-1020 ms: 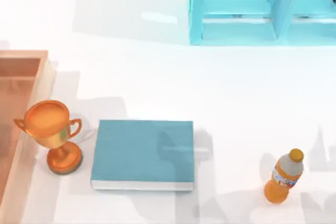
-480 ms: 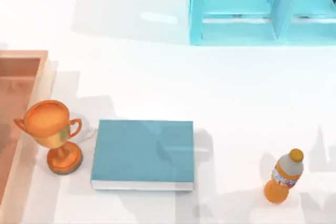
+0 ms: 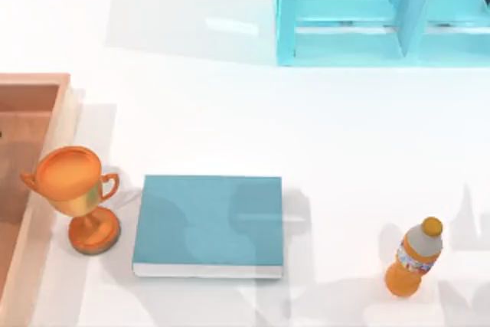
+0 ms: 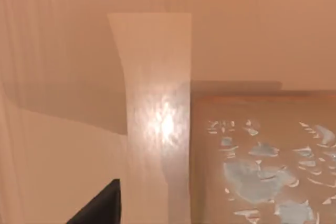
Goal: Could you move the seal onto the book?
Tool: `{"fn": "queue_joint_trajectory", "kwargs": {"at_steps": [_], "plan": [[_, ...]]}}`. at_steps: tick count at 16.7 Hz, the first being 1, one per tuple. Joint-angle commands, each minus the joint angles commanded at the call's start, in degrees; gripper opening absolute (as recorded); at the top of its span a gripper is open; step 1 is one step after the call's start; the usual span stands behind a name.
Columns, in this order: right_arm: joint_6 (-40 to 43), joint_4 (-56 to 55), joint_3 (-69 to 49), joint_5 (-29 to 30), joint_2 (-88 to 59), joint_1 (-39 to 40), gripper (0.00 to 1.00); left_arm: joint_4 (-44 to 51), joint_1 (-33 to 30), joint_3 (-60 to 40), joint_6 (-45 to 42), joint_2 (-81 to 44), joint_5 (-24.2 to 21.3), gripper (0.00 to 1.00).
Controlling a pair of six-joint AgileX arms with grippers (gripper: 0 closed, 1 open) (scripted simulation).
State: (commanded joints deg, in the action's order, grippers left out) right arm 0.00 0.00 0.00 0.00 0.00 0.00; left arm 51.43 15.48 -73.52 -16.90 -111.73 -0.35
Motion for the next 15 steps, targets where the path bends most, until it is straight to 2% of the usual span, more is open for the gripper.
{"fn": "queue_joint_trajectory", "kwargs": {"at_steps": [4, 15], "plan": [[0.0, 0.0, 0.0, 0.0, 0.0, 0.0, 1.00, -0.1, 0.0, 0.1, 0.0, 0.0, 0.0, 1.00], [0.0, 0.0, 0.0, 0.0, 0.0, 0.0, 1.00, -0.1, 0.0, 0.1, 0.0, 0.0, 0.0, 0.17]]}}
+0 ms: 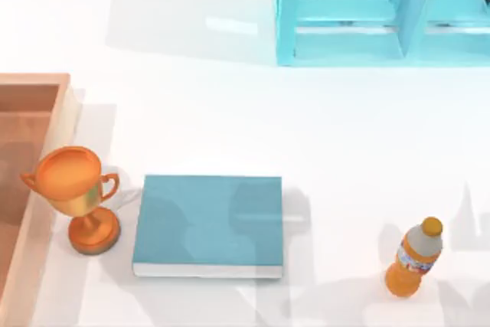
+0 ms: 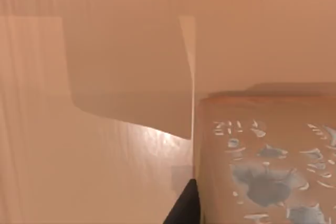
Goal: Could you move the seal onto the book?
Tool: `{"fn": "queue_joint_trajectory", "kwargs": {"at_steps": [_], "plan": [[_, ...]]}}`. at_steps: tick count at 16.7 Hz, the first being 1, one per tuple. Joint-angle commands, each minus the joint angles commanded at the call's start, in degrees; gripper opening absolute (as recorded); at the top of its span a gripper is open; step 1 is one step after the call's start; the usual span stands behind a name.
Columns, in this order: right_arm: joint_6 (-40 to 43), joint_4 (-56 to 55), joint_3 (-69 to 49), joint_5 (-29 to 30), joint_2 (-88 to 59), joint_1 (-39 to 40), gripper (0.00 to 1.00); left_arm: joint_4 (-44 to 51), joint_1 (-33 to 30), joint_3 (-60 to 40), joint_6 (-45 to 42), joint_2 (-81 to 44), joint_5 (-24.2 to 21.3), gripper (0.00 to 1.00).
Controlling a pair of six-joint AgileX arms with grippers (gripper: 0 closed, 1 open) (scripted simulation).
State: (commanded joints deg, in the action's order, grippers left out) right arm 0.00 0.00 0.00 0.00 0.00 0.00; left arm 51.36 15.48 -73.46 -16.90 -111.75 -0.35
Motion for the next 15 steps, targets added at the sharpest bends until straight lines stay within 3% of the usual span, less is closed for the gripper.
{"fn": "queue_joint_trajectory", "kwargs": {"at_steps": [2, 3, 15], "plan": [[0.0, 0.0, 0.0, 0.0, 0.0, 0.0, 1.00, 0.0, 0.0, 0.0, 0.0, 0.0, 0.0, 0.02], [0.0, 0.0, 0.0, 0.0, 0.0, 0.0, 1.00, 0.0, 0.0, 0.0, 0.0, 0.0, 0.0, 0.00], [0.0, 0.0, 0.0, 0.0, 0.0, 0.0, 1.00, 2.7, 0.9, -2.2, 0.2, 0.6, -0.4, 0.00]]}}
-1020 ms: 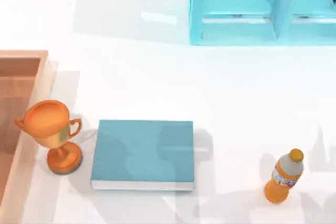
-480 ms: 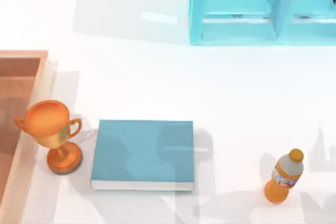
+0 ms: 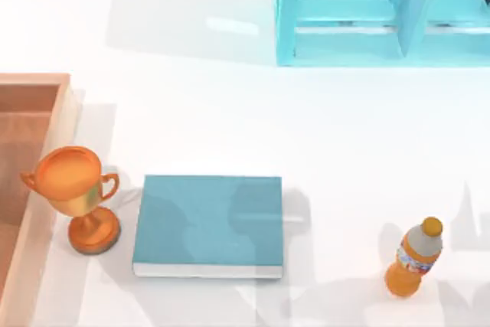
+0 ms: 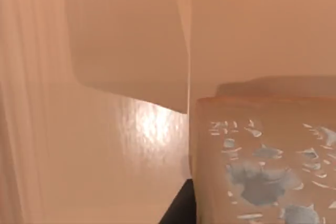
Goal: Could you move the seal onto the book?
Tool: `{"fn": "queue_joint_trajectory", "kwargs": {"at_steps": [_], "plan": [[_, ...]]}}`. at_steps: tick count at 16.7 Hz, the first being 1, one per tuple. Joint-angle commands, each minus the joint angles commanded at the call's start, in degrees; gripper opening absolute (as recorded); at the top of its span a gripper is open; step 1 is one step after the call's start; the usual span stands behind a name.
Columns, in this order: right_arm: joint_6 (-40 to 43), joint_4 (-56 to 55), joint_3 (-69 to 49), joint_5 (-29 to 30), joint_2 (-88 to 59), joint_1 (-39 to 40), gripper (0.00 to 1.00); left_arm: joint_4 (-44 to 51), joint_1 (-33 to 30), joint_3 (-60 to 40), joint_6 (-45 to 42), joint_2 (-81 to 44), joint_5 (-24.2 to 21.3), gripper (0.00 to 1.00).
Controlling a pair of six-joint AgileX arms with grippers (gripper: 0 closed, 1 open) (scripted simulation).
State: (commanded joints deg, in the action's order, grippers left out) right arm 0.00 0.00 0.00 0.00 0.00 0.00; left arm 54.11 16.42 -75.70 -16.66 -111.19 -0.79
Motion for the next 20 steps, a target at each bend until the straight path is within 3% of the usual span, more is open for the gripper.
{"fn": "queue_joint_trajectory", "kwargs": {"at_steps": [5, 13, 20], "plan": [[0.0, 0.0, 0.0, 0.0, 0.0, 0.0, 1.00, 10.9, -3.6, -9.3, 5.6, 2.0, -0.3, 0.00], [0.0, 0.0, 0.0, 0.0, 0.0, 0.0, 1.00, 28.4, -24.8, -22.1, 23.6, 6.6, 0.6, 0.00], [0.0, 0.0, 0.0, 0.0, 0.0, 0.0, 1.00, 29.2, -26.1, -22.6, 25.0, 6.7, 0.7, 0.00]]}}
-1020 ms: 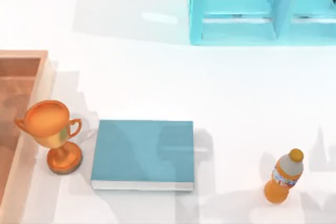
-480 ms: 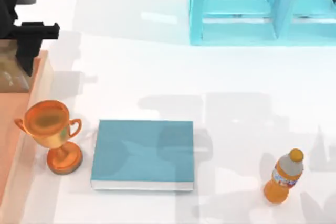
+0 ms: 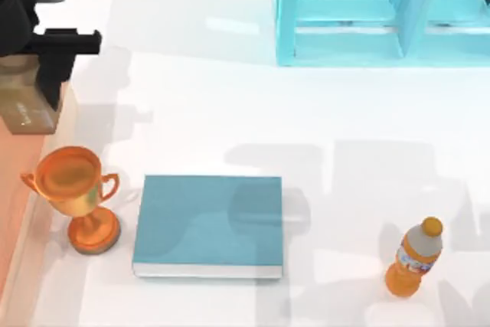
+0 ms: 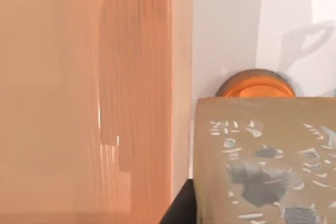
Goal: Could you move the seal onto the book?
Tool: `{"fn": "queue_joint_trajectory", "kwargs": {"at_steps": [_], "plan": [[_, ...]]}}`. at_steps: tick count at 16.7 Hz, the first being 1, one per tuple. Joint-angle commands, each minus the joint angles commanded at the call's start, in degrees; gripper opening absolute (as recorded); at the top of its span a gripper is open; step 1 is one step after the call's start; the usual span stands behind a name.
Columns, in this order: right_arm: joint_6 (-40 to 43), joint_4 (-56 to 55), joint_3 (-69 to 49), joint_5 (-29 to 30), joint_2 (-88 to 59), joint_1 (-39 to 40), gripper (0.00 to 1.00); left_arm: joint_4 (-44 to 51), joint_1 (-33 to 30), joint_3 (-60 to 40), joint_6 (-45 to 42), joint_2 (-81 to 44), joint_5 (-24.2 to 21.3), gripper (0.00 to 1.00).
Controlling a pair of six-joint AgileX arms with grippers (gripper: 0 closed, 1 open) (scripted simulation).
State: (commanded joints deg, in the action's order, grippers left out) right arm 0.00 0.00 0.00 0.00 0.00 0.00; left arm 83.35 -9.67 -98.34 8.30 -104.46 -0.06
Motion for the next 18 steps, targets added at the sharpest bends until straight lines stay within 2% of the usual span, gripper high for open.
{"fn": "queue_joint_trajectory", "kwargs": {"at_steps": [3, 7, 12, 14, 18], "plan": [[0.0, 0.0, 0.0, 0.0, 0.0, 0.0, 1.00, -3.6, -3.3, -1.9, 3.9, -0.4, 2.2, 0.00], [0.0, 0.0, 0.0, 0.0, 0.0, 0.0, 1.00, -13.4, -13.4, -1.1, 15.1, -2.4, 4.6, 0.00], [0.0, 0.0, 0.0, 0.0, 0.0, 0.0, 1.00, -19.5, -27.0, 8.7, 27.2, -5.4, 1.9, 0.00], [0.0, 0.0, 0.0, 0.0, 0.0, 0.0, 1.00, -18.2, -29.6, 11.5, 29.5, -5.7, 0.5, 0.00], [0.0, 0.0, 0.0, 0.0, 0.0, 0.0, 1.00, -17.6, -30.0, 12.2, 29.9, -5.8, 0.1, 0.00]]}}
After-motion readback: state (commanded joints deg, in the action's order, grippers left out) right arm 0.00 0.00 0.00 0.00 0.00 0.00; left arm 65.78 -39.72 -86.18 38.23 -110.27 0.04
